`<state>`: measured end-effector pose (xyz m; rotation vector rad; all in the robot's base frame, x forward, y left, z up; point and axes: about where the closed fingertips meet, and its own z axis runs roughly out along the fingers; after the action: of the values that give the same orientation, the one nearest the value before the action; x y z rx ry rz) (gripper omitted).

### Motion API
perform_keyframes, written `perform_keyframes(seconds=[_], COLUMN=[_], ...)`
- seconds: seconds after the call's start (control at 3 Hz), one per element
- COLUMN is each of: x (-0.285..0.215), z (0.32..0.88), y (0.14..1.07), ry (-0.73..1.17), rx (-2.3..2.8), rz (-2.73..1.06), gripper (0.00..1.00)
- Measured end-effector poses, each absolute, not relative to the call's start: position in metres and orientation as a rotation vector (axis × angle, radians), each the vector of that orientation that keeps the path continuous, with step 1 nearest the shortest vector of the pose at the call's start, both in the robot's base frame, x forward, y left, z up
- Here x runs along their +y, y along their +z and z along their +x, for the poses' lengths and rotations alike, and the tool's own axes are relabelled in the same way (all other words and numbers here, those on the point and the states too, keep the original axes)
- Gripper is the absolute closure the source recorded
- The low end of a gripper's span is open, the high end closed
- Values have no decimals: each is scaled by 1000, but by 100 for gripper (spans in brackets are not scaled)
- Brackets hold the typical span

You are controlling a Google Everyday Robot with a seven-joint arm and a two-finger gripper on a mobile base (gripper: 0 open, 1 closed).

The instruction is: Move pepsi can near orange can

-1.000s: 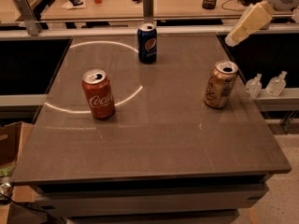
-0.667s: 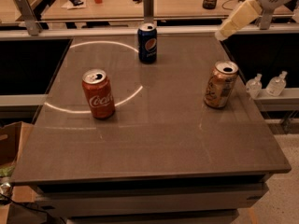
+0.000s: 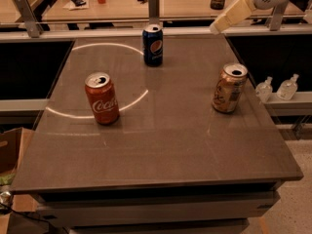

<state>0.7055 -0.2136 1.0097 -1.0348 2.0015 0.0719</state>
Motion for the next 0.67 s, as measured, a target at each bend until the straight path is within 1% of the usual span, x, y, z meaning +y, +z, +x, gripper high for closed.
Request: perform_keyframes(seconds=[0.33,0.67], x=[-201,-181], z=[717,734], y=[1001,976], ry=[61,63], rx=[1965,1973], rz=[-1013,-1068], gripper=[0,0])
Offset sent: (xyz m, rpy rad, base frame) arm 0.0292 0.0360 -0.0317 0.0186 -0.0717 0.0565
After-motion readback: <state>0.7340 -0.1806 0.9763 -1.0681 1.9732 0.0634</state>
